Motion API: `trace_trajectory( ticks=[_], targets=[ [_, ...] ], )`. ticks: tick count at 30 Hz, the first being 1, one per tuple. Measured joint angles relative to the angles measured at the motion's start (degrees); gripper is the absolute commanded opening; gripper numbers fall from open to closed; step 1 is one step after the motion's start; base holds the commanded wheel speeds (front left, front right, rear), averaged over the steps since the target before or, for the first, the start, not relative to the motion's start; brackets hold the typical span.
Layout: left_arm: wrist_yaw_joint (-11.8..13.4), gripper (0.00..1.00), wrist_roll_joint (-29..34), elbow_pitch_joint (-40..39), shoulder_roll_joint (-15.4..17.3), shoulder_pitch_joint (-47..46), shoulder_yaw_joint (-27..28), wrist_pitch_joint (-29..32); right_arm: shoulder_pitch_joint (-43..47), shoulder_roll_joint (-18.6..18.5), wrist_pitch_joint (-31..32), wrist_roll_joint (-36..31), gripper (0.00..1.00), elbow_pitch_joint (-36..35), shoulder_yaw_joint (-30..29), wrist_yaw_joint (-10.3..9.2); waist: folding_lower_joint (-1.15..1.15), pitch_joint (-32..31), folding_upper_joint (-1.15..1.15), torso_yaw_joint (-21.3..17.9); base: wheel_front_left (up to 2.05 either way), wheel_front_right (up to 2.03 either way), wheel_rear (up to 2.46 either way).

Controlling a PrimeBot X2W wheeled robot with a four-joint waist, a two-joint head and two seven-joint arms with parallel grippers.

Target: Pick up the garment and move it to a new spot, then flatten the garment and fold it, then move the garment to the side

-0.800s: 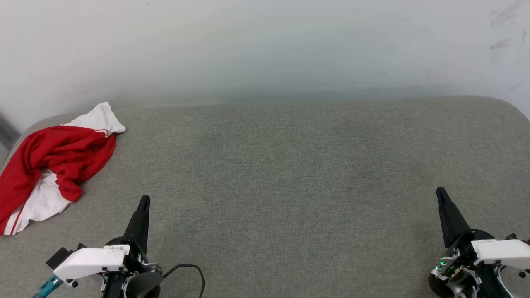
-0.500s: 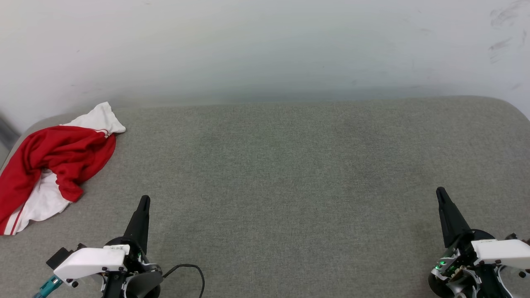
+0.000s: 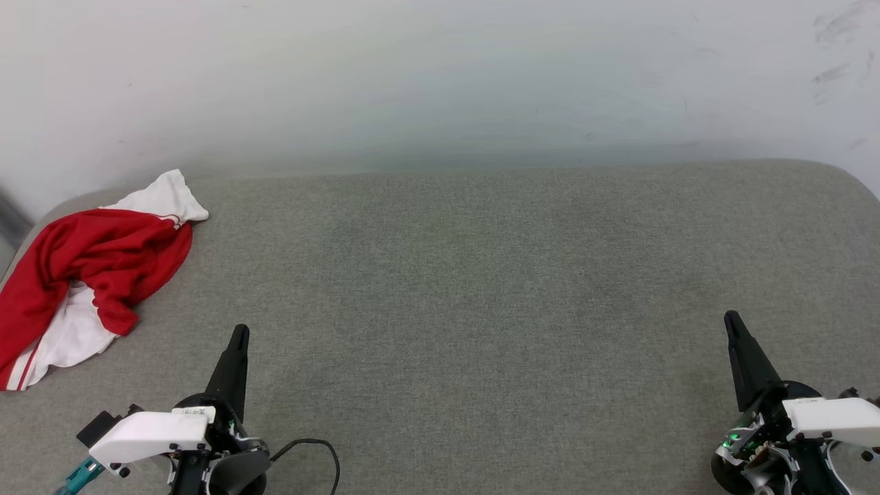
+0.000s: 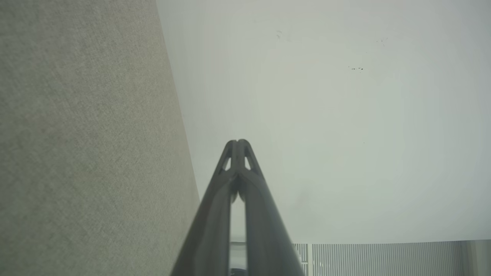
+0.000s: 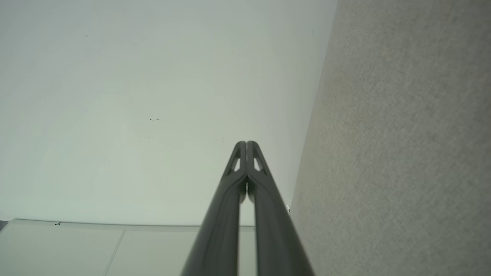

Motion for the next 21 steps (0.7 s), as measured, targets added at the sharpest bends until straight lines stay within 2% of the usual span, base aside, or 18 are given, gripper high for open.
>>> trace_trajectory(
  ticks=[18, 19, 21],
  targets=[
    [0.0, 0.0, 0.0, 0.0, -0.01, 0.0, 0.0, 0.0, 0.0, 0.0, 0.0, 0.0, 0.0, 0.0, 0.0, 0.0, 0.0, 0.0, 0.0, 0.0, 0.0, 0.0, 0.0],
    [0.0, 1.0, 0.0, 0.05, -0.01, 0.01, -0.01, 0.0, 0.01, 0.0, 0.0, 0.01, 1.0, 0.04, 0.0, 0.0, 0.0, 0.0, 0.0, 0.0, 0.0, 0.0, 0.0],
    [0.02, 1.0, -0.01, 0.91, -0.1, 0.63, -0.16, -0.02, 0.7, 0.01, -0.01, 0.02, 1.0, 0.88, 0.04, -0.01, 0.0, 0.0, 0.0, 0.0, 0.0, 0.0, 0.0]
  ],
)
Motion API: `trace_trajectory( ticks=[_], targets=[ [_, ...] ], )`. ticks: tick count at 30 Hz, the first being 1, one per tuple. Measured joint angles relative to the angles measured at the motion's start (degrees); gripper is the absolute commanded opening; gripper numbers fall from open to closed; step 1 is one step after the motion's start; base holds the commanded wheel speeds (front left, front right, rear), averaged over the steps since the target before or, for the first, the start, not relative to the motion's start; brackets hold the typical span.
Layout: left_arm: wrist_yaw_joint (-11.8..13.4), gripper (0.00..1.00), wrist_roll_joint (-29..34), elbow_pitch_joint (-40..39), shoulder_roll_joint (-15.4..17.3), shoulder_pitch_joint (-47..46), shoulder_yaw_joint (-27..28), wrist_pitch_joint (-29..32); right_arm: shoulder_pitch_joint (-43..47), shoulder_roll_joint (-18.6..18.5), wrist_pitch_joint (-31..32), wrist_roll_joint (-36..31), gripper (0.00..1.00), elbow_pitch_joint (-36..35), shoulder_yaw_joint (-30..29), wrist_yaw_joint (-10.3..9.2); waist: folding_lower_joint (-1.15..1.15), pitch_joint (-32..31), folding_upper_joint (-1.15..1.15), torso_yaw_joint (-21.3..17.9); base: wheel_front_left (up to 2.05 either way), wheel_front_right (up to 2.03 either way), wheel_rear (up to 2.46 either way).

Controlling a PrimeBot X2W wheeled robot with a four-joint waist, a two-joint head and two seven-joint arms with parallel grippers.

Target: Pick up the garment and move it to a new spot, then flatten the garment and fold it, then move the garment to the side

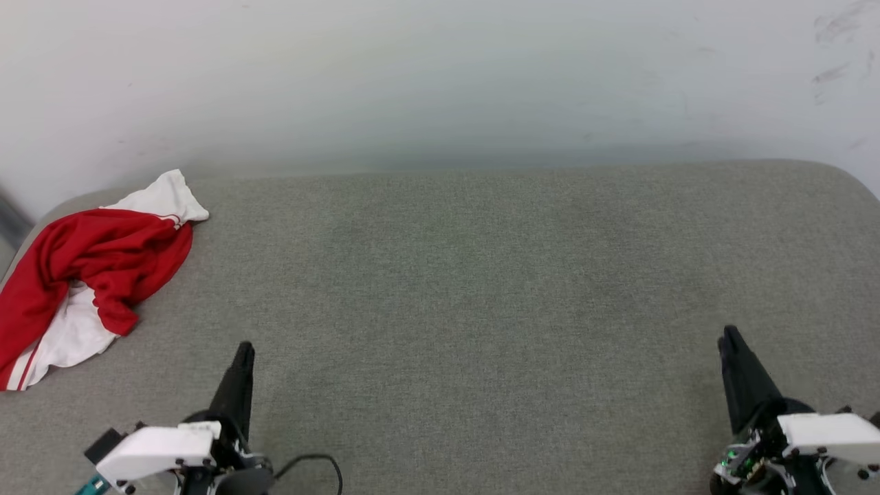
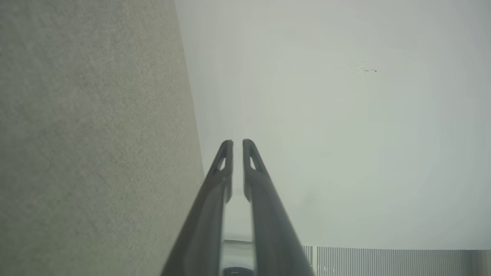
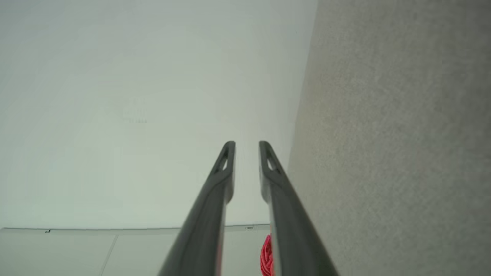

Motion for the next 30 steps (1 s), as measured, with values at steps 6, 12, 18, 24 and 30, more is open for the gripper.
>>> trace_trajectory(
  ticks=[6, 12, 18, 24, 30],
  targets=[
    [0.04, 1.0, 0.42, 1.08, -0.14, 2.01, -0.31, -1.04, 1.82, 0.01, -0.99, -0.4, 1.0, 1.23, 0.77, 0.0, 0.0, 0.03, 0.0, -0.03, 0.0, 0.0, 0.0],
    [0.04, 1.0, 2.11, -0.57, -0.14, 3.0, -0.31, -3.26, 1.84, 0.02, -3.24, -2.7, 1.0, 0.47, 2.26, 0.0, 0.0, 0.1, 0.0, -0.11, 0.0, 0.0, 0.0],
    [0.04, 1.0, 3.55, -1.44, -0.13, 3.92, -0.07, -4.81, 1.91, 0.02, -4.66, -5.86, 1.0, 0.04, 3.22, 0.0, 0.0, 0.13, 0.0, -0.17, 0.0, 0.0, 0.0],
    [0.04, 1.0, 6.72, -1.89, -0.1, 4.28, 1.42, -6.28, 1.94, 0.04, -6.25, -10.88, 1.0, 0.12, 2.85, 0.0, 0.0, 0.15, 0.0, -0.25, 0.0, 0.0, 0.0],
    [0.04, 1.0, 11.96, -2.99, -0.11, 5.08, 3.1, -7.61, 1.91, 0.04, -7.58, -19.35, 1.0, -0.77, 1.78, 0.0, 0.0, 0.24, 0.0, -0.36, 0.0, 0.0, 0.0]
  ],
)
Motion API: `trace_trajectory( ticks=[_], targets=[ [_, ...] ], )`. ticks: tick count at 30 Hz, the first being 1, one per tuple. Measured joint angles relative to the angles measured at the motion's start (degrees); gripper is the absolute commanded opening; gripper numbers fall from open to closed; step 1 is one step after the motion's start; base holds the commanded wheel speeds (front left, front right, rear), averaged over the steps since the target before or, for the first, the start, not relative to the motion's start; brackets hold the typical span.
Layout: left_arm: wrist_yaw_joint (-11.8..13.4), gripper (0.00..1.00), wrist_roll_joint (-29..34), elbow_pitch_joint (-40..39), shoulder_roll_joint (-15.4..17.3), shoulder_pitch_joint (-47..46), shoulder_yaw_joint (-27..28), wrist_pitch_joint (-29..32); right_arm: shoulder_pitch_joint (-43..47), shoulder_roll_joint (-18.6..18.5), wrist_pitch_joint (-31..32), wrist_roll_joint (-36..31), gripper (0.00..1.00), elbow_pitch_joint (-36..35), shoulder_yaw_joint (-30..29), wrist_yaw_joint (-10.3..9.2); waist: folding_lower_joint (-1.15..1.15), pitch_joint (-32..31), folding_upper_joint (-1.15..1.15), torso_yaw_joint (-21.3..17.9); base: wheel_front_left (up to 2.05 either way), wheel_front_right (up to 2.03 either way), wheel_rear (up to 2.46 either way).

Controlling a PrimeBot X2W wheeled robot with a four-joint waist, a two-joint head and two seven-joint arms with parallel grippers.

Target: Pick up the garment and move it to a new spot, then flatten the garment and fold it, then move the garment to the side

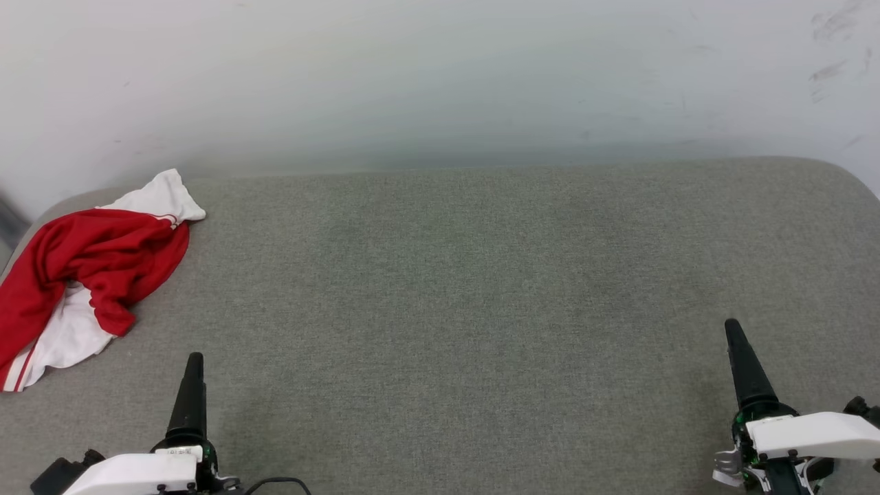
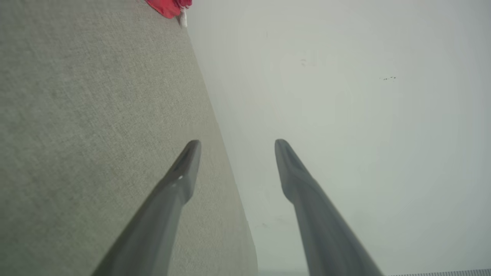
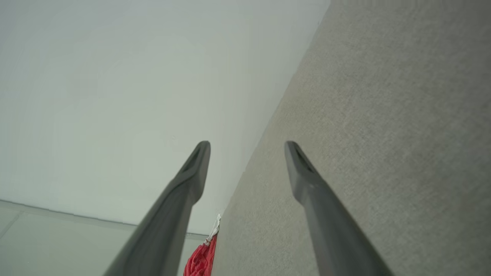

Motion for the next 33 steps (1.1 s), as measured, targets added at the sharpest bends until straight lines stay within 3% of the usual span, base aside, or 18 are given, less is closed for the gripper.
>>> trace_trajectory(
  ticks=[11, 18, 21, 22, 33],
  targets=[
    [0.11, 1.0, 16.83, -5.19, -0.01, 1.03, 0.49, -2.24, -0.16, 0.01, -2.23, -18.45, 1.0, -3.89, 0.65, 0.0, 0.0, 0.21, 0.0, -0.07, 0.0, 0.0, 0.0],
    [3.23, 1.0, 28.89, -11.99, 0.11, 1.3, -0.91, -3.66, -0.19, 0.01, -3.54, -28.4, 1.0, -7.55, 1.41, 0.0, 0.0, 0.43, 0.0, -0.11, 0.0, 0.0, 0.0],
    [5.87, 1.0, 33.67, -13.52, 0.0, 1.52, -2.75, -4.14, -0.19, 0.0, -4.08, -33.54, 1.0, -8.98, 1.71, 0.0, 0.0, 0.53, 0.0, -0.16, 0.0, 0.0, 0.0],
    [7.92, 1.0, 37.69, -14.74, 0.01, 1.76, -4.34, -4.68, -0.18, 0.0, -4.63, -38.28, 1.0, -10.13, 2.56, 0.0, 0.0, 0.6, 0.0, -0.23, 0.0, 0.0, 0.0],
    [8.87, 1.0, 48.51, -17.6, 0.32, 2.94, -9.87, -6.31, -0.13, 0.01, -6.5, -50.43, 1.0, -12.91, 4.99, 0.0, 0.0, 0.78, 0.0, -0.57, 0.0, 0.0, 0.0]
  ],
)
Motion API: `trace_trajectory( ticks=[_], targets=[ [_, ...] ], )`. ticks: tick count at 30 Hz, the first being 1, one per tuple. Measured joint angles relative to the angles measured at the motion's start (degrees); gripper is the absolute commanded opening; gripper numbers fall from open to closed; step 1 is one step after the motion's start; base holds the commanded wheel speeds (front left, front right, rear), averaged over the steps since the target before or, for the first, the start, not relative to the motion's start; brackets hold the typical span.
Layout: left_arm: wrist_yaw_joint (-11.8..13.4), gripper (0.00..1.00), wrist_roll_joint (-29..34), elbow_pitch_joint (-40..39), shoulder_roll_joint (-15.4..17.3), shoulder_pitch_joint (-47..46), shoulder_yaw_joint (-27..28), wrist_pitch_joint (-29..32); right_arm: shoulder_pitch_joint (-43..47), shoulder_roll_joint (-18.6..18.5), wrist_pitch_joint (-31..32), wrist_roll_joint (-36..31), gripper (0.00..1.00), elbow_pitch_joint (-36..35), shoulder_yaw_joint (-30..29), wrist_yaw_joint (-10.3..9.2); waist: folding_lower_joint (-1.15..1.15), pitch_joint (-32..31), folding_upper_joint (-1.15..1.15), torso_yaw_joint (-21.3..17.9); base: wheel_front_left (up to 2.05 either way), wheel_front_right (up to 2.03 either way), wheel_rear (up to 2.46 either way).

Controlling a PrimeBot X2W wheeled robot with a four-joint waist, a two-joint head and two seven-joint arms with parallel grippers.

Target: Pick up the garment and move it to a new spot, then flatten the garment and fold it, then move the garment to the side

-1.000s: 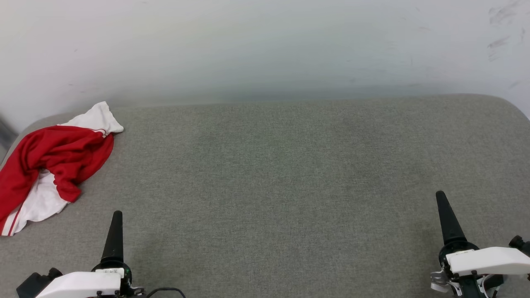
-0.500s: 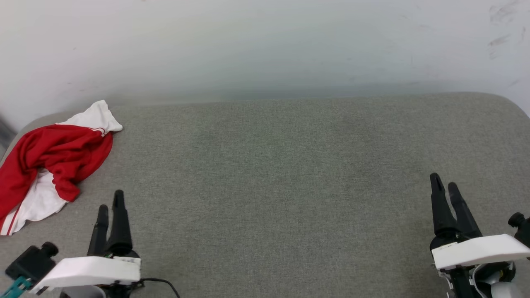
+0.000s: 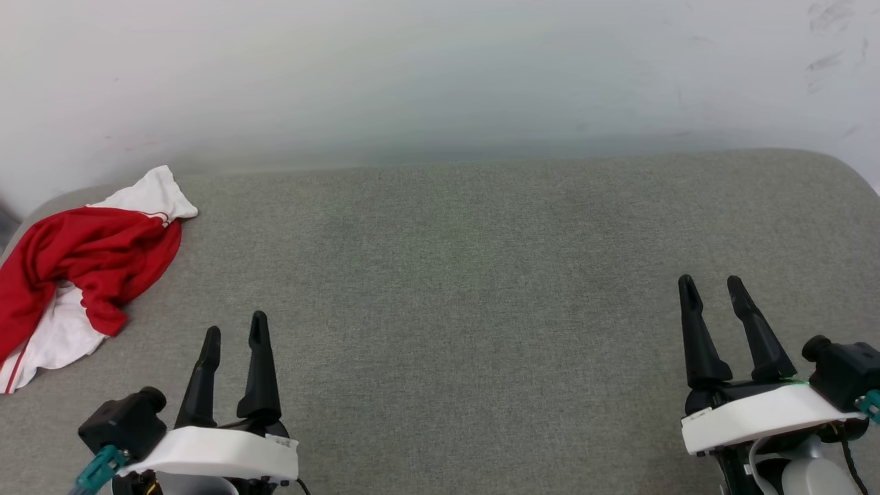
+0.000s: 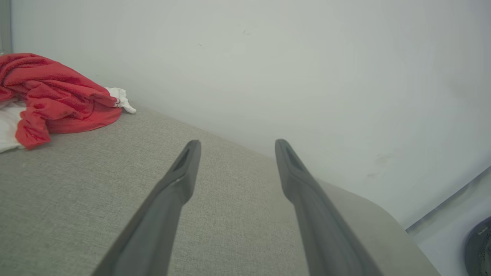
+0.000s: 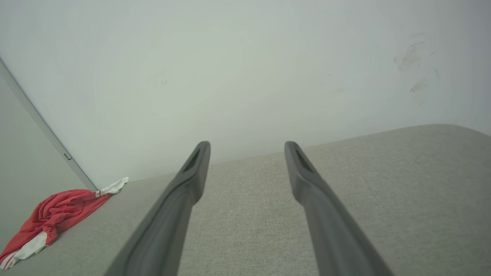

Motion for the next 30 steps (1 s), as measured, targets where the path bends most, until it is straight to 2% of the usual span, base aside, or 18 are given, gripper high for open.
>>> trace_trajectory(
  ticks=[4, 7, 16, 22, 27, 30],
  targets=[
    [0.29, 1.0, 3.57, 0.01, 0.88, 0.45, -1.68, -0.73, 0.02, 0.0, -0.56, -3.8, 1.0, -0.32, 0.68, 0.0, 0.0, 0.2, 0.0, -0.12, 0.0, 0.0, 0.0],
    [1.45, 1.0, 6.3, -0.23, 1.97, 0.44, -3.55, -1.13, 0.03, 0.0, -0.94, -6.14, 1.0, -0.1, 0.82, 0.0, 0.0, 0.4, 0.0, -0.19, 0.0, 0.0, 0.0],
    [8.06, 1.0, 13.12, -0.15, 5.89, 0.36, -10.44, -2.42, 0.05, 0.0, -2.24, -13.48, 1.0, 0.56, 1.47, 0.0, 0.0, 0.75, 0.0, -0.46, 0.0, 0.0, 0.0],
    [11.76, 1.0, 15.18, 0.49, 7.83, 0.02, -14.47, -3.24, 0.03, -0.01, -3.09, -18.01, 1.0, 0.57, 1.94, 0.0, 0.0, 0.91, 0.0, -0.6, 0.0, 0.0, 0.0],
    [12.11, 1.0, 15.14, 0.81, 8.17, 0.03, -15.36, -3.91, 0.02, 0.0, -3.67, -20.75, 1.0, 0.62, 2.13, 0.0, 0.0, 1.05, 0.0, -0.71, 0.0, 0.0, 0.0],
    [10.43, 1.0, 14.35, 0.37, 7.06, 0.17, -14.52, -4.24, 0.02, -0.01, -4.11, -21.42, 1.0, 0.69, 2.27, 0.0, 0.0, 1.14, 0.0, -0.74, 0.0, 0.0, 0.0]
  ],
)
